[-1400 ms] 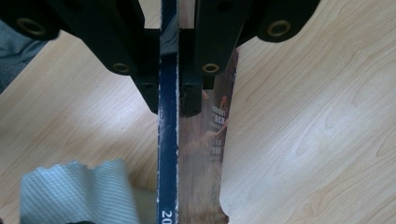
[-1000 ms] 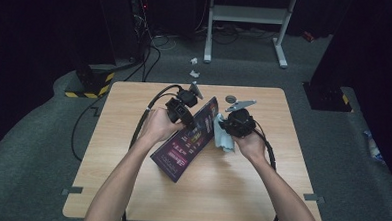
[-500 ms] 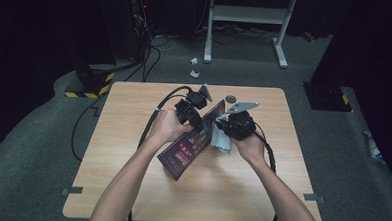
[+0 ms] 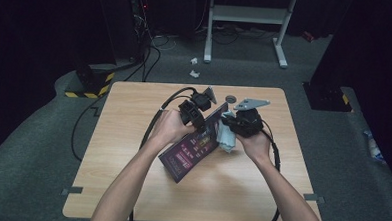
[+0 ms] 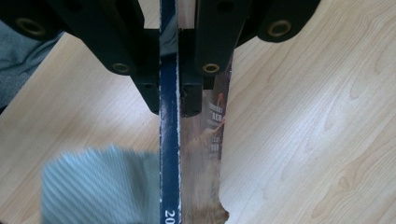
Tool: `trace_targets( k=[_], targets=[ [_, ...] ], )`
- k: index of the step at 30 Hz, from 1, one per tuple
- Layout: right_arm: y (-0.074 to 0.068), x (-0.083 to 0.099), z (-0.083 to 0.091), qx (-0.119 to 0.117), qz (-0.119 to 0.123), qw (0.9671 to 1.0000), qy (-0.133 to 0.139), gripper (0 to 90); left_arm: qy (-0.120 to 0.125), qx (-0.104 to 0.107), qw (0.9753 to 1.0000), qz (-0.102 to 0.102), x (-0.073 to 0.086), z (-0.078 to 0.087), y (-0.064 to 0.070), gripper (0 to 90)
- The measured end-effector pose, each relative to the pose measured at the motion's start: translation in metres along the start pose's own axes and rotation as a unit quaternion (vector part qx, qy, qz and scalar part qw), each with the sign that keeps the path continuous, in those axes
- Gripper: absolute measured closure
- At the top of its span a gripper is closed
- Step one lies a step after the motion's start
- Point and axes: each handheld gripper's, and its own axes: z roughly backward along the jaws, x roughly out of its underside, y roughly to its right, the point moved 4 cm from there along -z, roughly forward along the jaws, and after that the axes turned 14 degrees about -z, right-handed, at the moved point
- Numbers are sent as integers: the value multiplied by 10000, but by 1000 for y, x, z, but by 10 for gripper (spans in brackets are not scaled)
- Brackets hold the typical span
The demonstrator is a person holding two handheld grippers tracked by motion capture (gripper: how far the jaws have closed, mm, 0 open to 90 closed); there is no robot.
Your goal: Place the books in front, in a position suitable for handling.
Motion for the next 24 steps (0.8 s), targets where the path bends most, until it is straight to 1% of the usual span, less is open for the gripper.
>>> trace_targets(
  k=[3, 5, 6, 8, 9, 10, 11, 12, 14, 16, 18, 19, 20, 21, 23, 24],
  targets=[
    [13, 5, -4, 120, -216, 9997, -84, 844, 8, 31, 10000, 12, 0, -1, 1, 833],
    [14, 5, -4, 131, -264, 9995, -88, 845, -27, 30, 10000, 9, -1, -2, 1, 833],
    [13, 4, -3, 127, -244, 9996, -44, 845, -45, 22, 10000, 7, -2, -3, 1, 833],
    [6, -1, 3, 3, -222, 9997, 123, 844, -93, 0, 10000, -12, -4, -5, 2, 832],
    [2, -5, 7, -38, -176, 9996, 219, 844, -103, -15, 9999, 3, -5, -5, 3, 831],
    [-3, -9, 11, -86, -125, 9994, 325, 844, -127, -26, 9999, -34, -5, -5, 2, 830],
    [-6, -14, 15, -116, -73, 9991, 407, 844, -115, -26, 9999, 2, -5, -5, 3, 829],
    [-10, -18, 19, -148, -24, 9987, 497, 845, -117, -21, 9999, -9, -5, -5, 3, 830],
    [-14, -24, 25, -172, 40, 9982, 579, 845, -113, -14, 9999, -30, -5, -4, 4, 831],
    [-15, -24, 23, -128, 115, 9982, 568, 844, -125, -14, 9999, -30, -5, -4, 4, 830],
    [-13, -19, 18, -89, 109, 9986, 502, 845, -193, -2, 9998, -27, -4, -6, 3, 828],
    [-11, -15, 14, -78, 60, 9989, 449, 844, -194, 9, 9998, 4, -3, -7, 3, 825],
    [-9, -10, 10, -54, 27, 9993, 368, 844, -179, 40, 9998, 20, -2, -7, 3, 826],
    [-6, -4, 4, 1, 12, 9997, 233, 844, -116, 41, 9999, 54, -1, -7, 2, 827],
    [0, 10, -8, 40, -90, 9999, 30, 844, -9, 23, 10000, 79, 0, -3, 0, 832],
    [3, 16, -13, 51, -158, 9998, -56, 844, 4, 34, 9999, 100, 0, -1, 0, 832]
  ],
)
